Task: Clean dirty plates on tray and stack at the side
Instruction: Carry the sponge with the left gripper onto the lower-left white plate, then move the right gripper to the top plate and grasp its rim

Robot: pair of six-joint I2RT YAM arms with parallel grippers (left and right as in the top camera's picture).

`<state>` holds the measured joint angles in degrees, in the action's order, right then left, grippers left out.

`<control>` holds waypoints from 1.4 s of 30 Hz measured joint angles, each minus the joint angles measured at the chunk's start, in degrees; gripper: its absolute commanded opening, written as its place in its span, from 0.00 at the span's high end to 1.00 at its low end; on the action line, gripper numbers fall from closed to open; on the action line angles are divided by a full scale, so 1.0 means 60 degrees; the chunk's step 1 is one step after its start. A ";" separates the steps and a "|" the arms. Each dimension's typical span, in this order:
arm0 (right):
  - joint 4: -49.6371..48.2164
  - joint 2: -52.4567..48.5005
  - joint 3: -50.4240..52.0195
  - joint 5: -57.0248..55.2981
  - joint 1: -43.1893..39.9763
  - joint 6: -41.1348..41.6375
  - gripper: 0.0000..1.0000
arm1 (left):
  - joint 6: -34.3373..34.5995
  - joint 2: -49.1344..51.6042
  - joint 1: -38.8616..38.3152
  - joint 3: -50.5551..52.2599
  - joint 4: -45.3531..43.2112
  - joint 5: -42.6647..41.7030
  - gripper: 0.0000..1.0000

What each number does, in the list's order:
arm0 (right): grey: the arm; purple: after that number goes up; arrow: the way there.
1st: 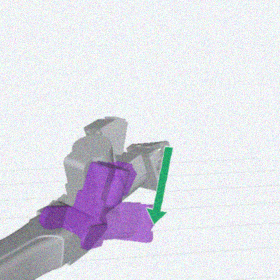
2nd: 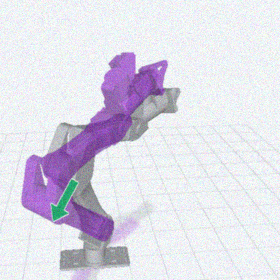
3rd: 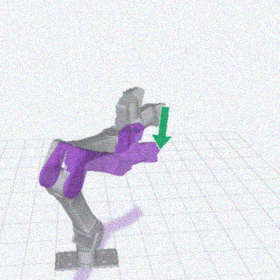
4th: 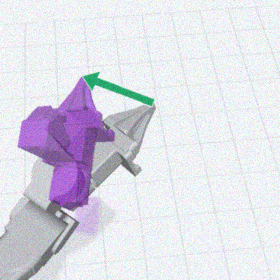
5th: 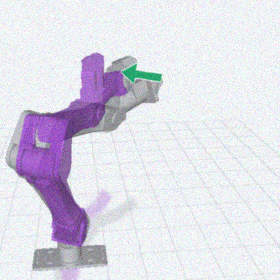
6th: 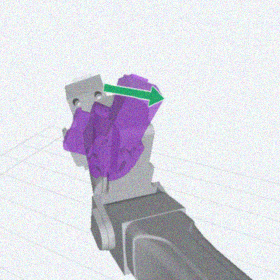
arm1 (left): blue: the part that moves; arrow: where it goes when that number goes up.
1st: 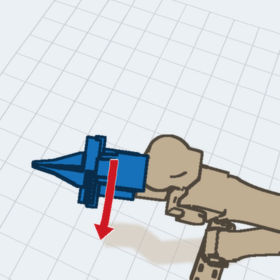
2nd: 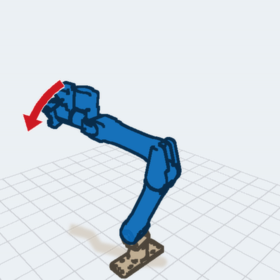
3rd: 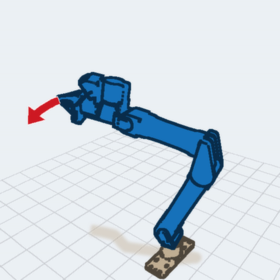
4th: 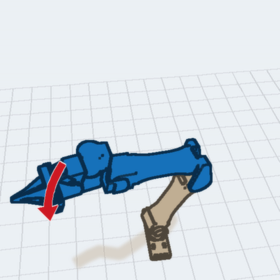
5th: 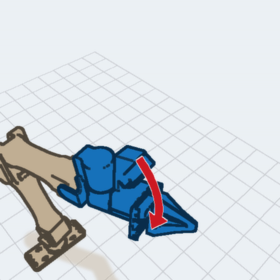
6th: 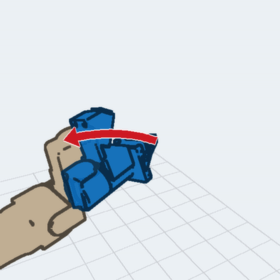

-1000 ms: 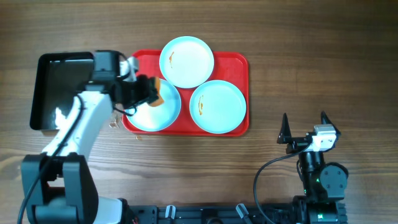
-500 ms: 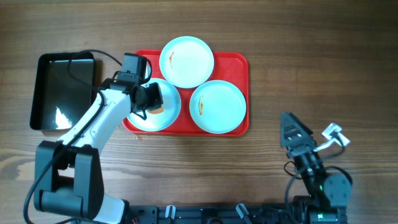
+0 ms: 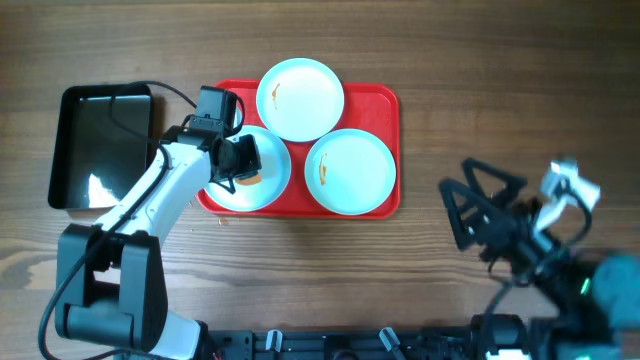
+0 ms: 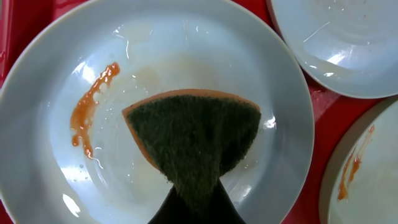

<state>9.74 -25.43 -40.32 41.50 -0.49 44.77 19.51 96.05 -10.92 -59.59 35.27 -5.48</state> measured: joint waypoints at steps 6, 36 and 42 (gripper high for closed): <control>0.4608 -0.4040 -0.4397 0.1155 0.0382 -0.3282 0.00 | 0.0051 0.0004 0.0000 0.0000 -0.0015 0.0011 0.96; 0.5246 -1.3362 -0.8462 -0.2517 0.4834 -0.4175 0.32 | 0.0055 0.0004 0.0000 0.0000 -0.0004 0.0018 0.96; 0.4845 -1.4393 -0.8470 -0.2907 0.4921 -0.3756 0.48 | 0.0055 0.0004 0.0000 0.0000 -0.0004 0.0018 0.96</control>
<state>38.81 -111.79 -91.13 24.05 29.04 22.24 19.84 96.07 -10.92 -59.59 35.24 -5.37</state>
